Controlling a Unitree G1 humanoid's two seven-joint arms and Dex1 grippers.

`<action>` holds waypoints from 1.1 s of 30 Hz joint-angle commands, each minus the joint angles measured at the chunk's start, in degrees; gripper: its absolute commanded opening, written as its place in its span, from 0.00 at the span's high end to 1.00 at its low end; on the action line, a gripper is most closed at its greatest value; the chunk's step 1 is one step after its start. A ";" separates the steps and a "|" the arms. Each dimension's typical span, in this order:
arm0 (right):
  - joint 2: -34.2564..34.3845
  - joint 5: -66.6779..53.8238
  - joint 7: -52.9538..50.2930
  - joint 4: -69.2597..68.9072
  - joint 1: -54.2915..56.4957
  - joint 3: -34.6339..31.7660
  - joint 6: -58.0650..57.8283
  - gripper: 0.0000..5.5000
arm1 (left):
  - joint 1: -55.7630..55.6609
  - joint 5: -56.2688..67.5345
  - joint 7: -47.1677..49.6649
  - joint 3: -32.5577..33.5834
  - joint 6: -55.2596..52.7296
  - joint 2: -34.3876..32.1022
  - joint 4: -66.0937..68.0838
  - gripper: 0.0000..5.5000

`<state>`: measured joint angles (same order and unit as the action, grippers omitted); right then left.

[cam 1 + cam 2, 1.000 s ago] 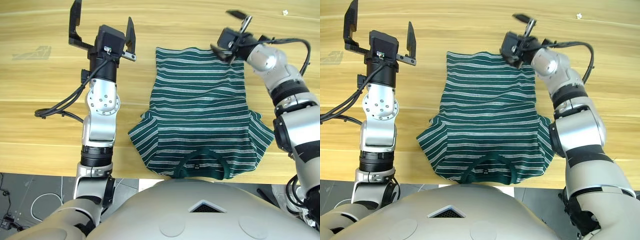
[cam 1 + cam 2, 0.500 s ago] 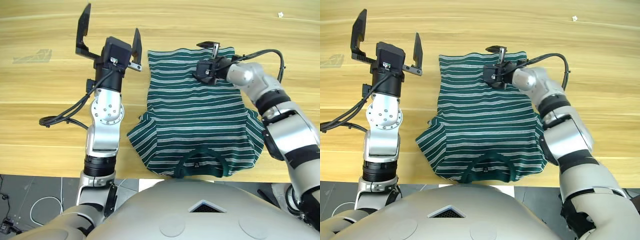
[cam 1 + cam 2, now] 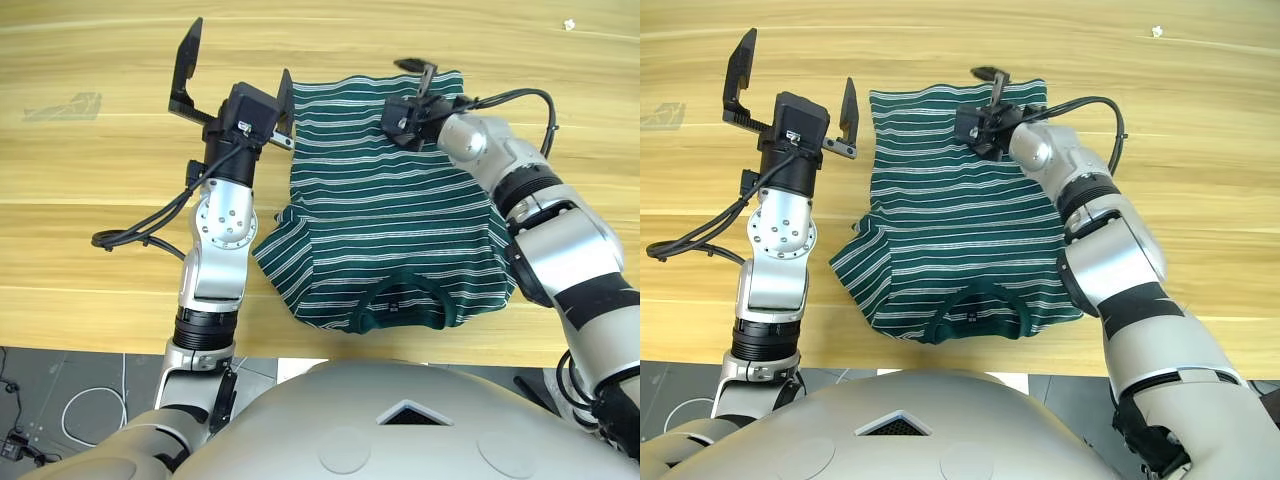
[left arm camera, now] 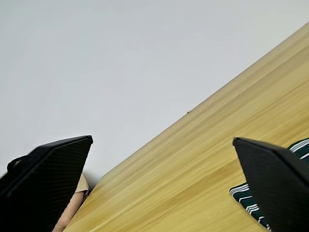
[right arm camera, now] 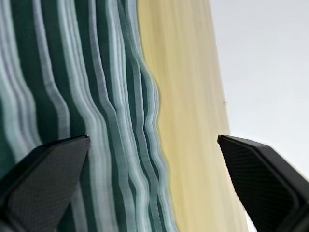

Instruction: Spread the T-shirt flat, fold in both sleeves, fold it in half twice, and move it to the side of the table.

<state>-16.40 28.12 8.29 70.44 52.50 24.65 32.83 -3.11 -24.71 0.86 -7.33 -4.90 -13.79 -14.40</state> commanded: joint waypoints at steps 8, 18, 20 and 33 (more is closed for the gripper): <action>-14.60 -22.72 9.48 -56.18 -25.43 -20.16 -1.19 0.11 | 21.68 9.74 -3.03 9.78 -3.77 3.15 -22.99 0.02; -17.57 -25.27 7.99 -72.70 -36.80 -32.67 -11.71 0.11 | 52.33 64.71 -15.65 15.46 -11.53 14.97 -27.95 0.02; -17.65 -25.40 8.27 -73.83 -37.12 -33.42 -12.57 0.11 | 53.74 69.62 -16.66 16.12 -11.97 15.55 -26.18 0.02; -16.02 -24.48 8.36 -77.49 -36.93 -32.82 -15.62 0.11 | 47.94 63.08 -13.37 10.46 -16.77 11.85 -12.07 0.02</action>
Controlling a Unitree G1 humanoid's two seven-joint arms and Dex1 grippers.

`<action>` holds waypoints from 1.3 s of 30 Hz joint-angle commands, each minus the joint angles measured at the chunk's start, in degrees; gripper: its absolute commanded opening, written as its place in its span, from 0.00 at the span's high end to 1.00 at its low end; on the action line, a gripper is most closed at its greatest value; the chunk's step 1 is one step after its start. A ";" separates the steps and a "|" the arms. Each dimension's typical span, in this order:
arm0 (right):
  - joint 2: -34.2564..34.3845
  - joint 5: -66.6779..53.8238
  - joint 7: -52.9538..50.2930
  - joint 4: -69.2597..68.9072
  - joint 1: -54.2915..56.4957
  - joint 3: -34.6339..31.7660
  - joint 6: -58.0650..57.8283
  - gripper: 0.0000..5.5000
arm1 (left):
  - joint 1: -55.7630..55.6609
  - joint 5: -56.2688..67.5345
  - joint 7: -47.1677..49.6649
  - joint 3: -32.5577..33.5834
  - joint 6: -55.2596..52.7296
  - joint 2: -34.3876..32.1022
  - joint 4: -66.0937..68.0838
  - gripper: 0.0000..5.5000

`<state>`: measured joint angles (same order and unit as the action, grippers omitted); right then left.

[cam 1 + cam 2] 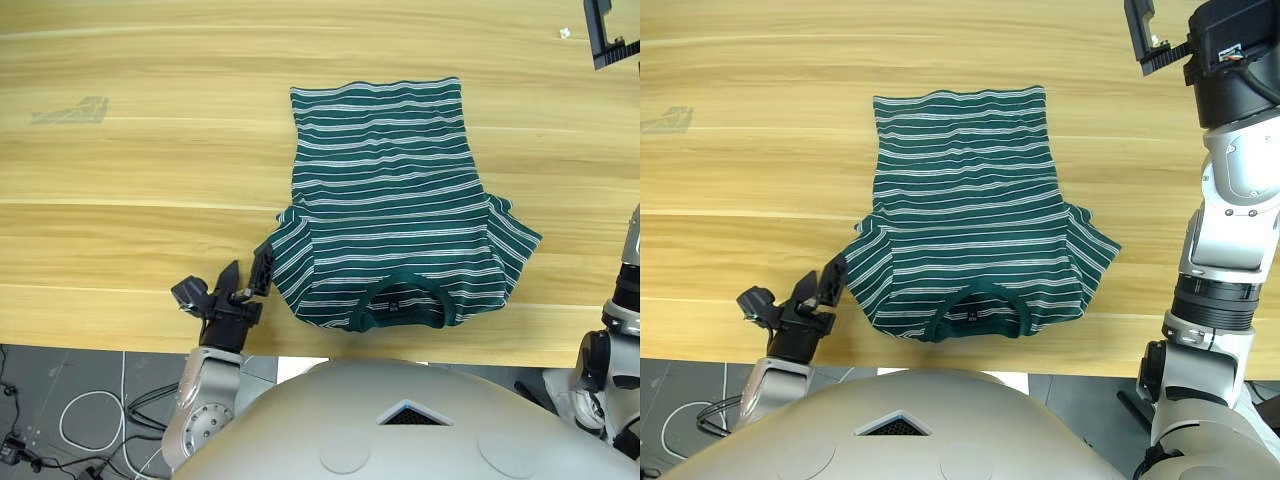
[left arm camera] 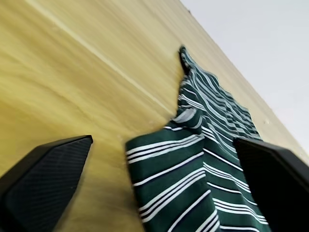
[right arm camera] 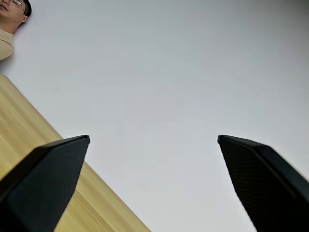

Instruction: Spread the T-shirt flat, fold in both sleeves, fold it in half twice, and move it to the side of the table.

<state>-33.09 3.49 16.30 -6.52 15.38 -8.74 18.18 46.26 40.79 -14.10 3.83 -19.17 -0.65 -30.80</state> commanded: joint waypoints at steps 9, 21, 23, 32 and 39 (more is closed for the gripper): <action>0.84 1.03 0.48 -0.21 0.88 1.40 -0.54 0.10 | -2.84 -3.99 2.35 -1.44 -2.46 -1.20 6.91 0.24; 0.91 2.66 0.38 0.67 2.21 2.08 -0.19 0.10 | -3.57 -7.61 3.48 -1.45 -1.78 -1.00 9.72 0.55; 0.97 2.75 0.33 0.81 2.35 2.17 -0.12 0.10 | -4.02 -7.83 3.79 -1.32 -1.64 -1.10 10.18 0.61; 1.03 3.63 -0.07 2.07 2.51 2.84 0.74 0.10 | -6.07 -8.87 4.77 0.11 -1.22 -0.84 11.84 0.90; 1.03 4.68 -0.30 3.50 2.16 3.22 2.24 0.10 | -5.23 -9.70 4.79 -0.22 -0.69 -1.02 9.73 1.00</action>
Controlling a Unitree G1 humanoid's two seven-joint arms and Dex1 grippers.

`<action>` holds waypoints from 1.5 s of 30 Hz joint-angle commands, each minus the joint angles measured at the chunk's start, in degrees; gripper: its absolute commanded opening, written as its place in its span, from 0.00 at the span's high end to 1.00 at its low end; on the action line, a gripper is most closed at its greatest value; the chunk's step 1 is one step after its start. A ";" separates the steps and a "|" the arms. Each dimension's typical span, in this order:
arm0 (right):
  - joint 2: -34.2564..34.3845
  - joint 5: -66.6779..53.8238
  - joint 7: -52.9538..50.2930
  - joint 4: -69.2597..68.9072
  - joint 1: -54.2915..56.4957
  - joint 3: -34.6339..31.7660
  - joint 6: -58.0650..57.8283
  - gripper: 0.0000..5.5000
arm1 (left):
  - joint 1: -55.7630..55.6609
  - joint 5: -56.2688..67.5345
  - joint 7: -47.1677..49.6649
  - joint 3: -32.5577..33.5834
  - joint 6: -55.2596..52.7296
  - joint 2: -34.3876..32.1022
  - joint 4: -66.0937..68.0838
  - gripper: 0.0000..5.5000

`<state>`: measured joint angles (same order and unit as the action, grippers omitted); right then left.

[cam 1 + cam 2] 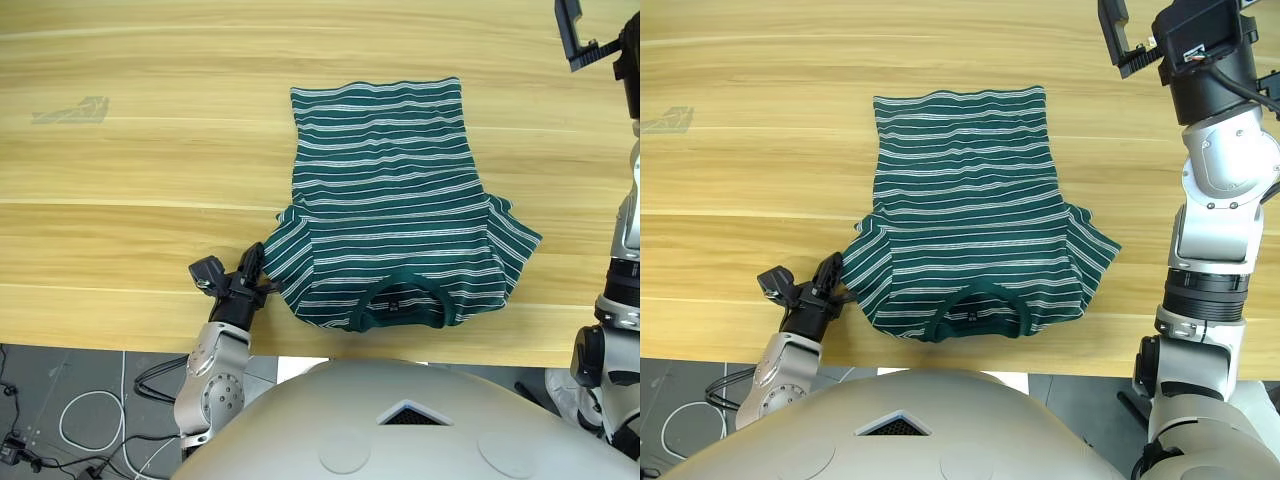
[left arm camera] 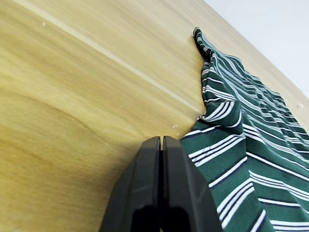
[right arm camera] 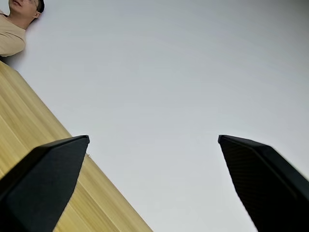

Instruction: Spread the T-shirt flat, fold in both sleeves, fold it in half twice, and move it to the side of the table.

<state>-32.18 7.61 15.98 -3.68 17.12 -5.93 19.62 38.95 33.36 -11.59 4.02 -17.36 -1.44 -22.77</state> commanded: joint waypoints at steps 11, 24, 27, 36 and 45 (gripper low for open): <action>0.58 1.01 -0.24 0.82 0.02 0.91 1.09 0.10 | 4.08 -0.77 0.85 -1.80 0.22 0.30 -9.41 1.00; 0.68 1.13 -0.09 1.58 -0.13 2.30 1.10 0.10 | 3.26 -22.29 -0.43 -14.69 12.13 -4.71 -13.96 1.00; 0.69 1.05 -0.07 1.86 0.08 2.51 1.17 0.10 | 1.75 -30.12 -0.83 -20.02 14.99 -7.19 -13.11 1.00; 0.84 0.93 -0.44 1.97 -1.53 2.18 1.39 0.10 | -2.64 -42.86 1.51 -27.18 16.70 -9.41 -6.42 1.00; 0.80 0.50 -0.78 1.42 -3.56 1.56 1.16 0.10 | -3.78 -47.95 3.63 -27.88 15.99 -10.62 0.58 1.00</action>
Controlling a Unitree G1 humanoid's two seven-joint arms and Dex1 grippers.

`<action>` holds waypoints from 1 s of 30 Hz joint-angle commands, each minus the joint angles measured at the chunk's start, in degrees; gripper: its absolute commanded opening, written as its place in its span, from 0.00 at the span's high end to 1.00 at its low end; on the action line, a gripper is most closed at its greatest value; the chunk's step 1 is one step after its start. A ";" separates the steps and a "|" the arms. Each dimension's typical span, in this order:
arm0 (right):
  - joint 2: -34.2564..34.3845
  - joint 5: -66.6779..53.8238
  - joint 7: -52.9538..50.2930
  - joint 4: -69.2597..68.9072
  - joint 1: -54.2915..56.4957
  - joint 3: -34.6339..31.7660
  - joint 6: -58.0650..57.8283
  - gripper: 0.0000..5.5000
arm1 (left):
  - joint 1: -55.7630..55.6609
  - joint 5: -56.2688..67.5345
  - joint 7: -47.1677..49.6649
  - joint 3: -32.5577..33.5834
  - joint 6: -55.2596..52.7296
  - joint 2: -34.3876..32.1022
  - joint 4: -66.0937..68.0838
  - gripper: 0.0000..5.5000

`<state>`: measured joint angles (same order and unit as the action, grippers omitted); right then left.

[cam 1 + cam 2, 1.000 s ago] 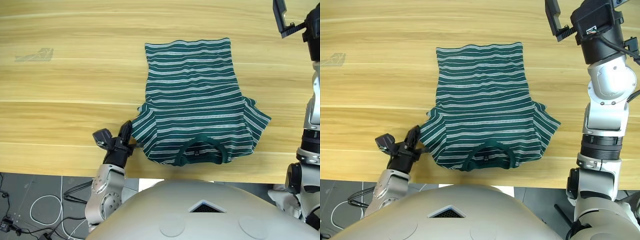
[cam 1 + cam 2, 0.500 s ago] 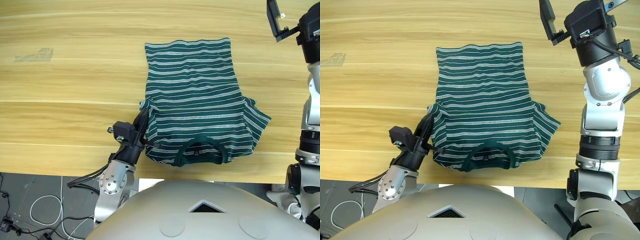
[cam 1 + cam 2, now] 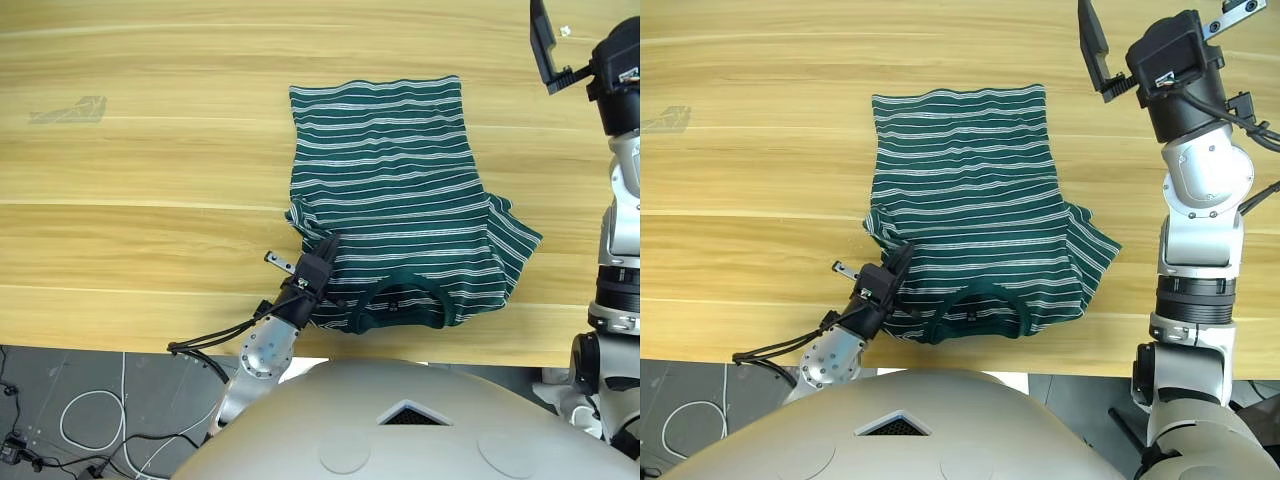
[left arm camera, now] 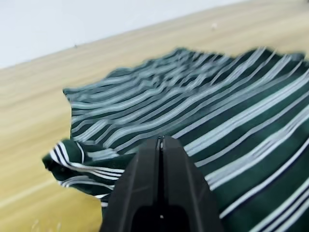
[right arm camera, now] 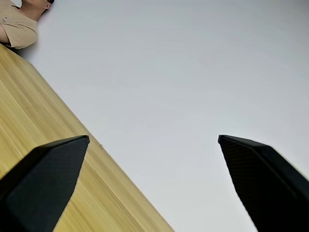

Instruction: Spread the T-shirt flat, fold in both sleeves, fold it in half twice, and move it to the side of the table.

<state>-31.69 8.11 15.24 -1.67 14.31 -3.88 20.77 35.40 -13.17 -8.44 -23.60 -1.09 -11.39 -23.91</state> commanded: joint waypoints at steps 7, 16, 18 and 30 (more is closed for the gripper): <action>0.75 0.12 -0.12 -0.34 -1.08 -0.05 0.01 0.10 | 0.11 -2.29 -1.77 -4.01 2.45 -2.91 0.46 1.00; 1.10 0.23 0.17 -0.18 -1.44 0.23 -0.02 0.10 | 0.25 -5.70 -2.52 -7.00 3.71 -5.06 -0.24 1.00; 1.10 0.23 0.19 -0.23 -1.55 0.25 -0.06 0.10 | 0.08 -5.73 -2.25 -6.36 1.98 -4.76 0.33 1.00; 1.53 -5.08 4.14 -1.36 -2.77 0.53 -3.44 0.10 | 0.45 -0.08 -4.94 -6.27 3.83 -4.94 -2.29 0.80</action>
<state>-30.31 4.64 17.87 -1.92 12.12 -3.62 18.85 35.36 -16.20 -11.82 -29.59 1.19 -15.65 -24.19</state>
